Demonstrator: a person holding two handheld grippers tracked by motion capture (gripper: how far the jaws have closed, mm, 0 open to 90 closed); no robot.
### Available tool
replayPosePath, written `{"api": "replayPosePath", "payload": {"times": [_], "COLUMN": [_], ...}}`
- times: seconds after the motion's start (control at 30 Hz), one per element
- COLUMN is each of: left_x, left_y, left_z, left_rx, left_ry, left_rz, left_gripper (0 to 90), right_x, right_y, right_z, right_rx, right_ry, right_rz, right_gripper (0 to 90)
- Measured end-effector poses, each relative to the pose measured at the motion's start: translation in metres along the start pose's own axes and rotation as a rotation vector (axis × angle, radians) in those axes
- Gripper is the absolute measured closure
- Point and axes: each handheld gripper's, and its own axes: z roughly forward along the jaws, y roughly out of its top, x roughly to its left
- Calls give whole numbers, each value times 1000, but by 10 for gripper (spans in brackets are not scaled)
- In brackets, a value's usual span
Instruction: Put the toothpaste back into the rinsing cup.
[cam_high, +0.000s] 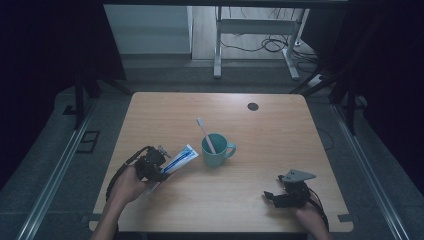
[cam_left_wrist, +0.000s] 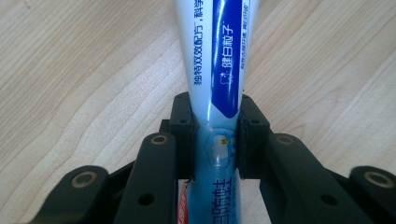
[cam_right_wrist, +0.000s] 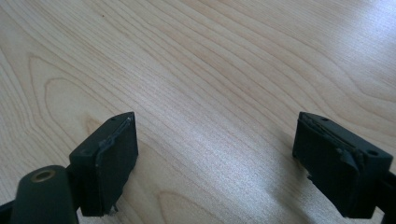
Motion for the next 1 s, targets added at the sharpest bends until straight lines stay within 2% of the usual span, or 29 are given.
{"api": "replayPosePath", "payload": {"times": [0.53, 0.77, 1.0], "left_x": [-11, -13, -15], "left_y": [-12, -17, -17], "left_z": [-27, -39, -49], "left_rx": [-168, -239, -317], "left_ry": [-6, -4, -20], "left_rz": [1, -15, -25], "left_gripper": [727, 728, 728], "right_x": [0, 0, 0], "right_y": [0, 0, 0], "right_z": [0, 0, 0], "right_rx": [-1, -2, -2], "right_ry": [0, 0, 0], "right_rz": [0, 0, -2], "right_gripper": [142, 142, 142]}}
